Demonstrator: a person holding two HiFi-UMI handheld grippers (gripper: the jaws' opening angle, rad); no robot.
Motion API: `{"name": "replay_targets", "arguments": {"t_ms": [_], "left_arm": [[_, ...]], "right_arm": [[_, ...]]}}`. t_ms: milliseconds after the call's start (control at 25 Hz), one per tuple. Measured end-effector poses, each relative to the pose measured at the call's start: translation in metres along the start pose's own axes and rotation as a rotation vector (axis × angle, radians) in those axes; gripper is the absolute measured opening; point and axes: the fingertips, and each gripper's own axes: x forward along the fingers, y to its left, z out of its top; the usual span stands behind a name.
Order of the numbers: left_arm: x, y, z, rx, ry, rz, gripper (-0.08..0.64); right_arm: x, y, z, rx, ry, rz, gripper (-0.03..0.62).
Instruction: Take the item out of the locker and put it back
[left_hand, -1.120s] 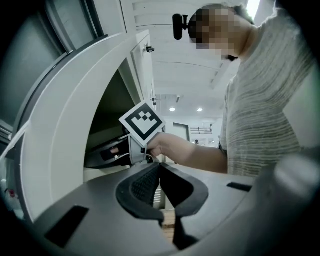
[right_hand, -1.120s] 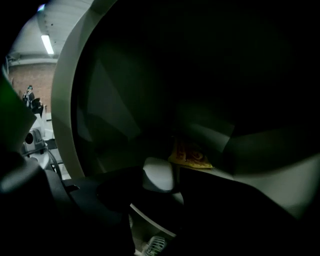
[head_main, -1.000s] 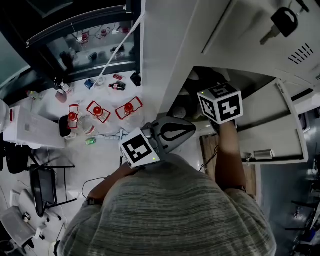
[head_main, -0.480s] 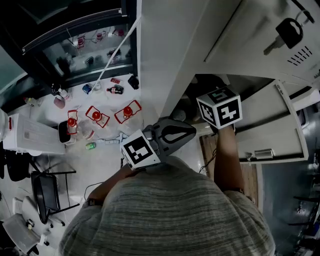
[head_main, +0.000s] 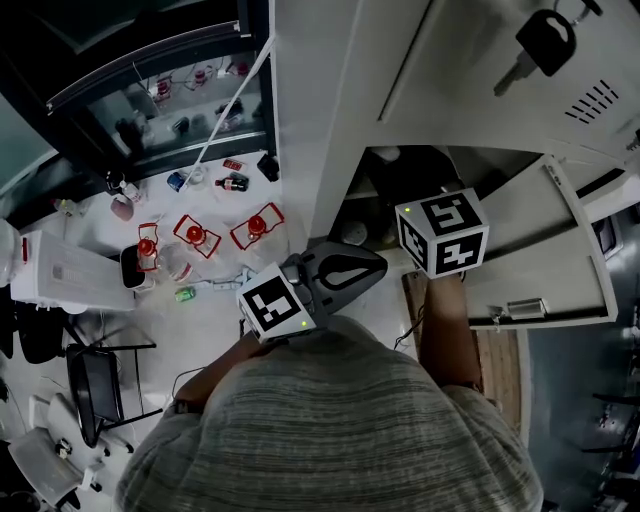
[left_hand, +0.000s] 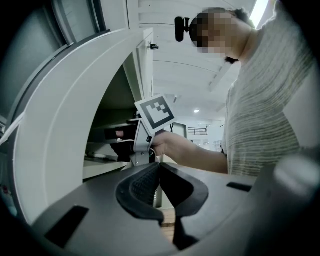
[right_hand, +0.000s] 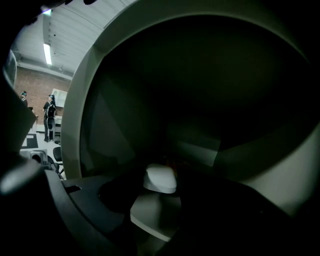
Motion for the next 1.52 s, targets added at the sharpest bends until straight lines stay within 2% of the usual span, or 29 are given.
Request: {"name": "replay_targets", "arguments": {"t_ms": [320, 720, 1520], "left_arm": [[0.002, 0.005, 0.0, -0.007, 0.005, 0.044, 0.008], [0.013, 0.002, -0.006, -0.003, 0.034, 0.05, 0.008], [0.008, 0.005, -0.014, -0.004, 0.051, 0.069, 0.009]], "right_arm": [[-0.03, 0.003, 0.029, 0.009, -0.171, -0.013, 0.227], [-0.041, 0.001, 0.029, 0.007, -0.205, 0.001, 0.227], [0.007, 0.02, -0.032, -0.062, 0.042, 0.047, 0.227]]}}
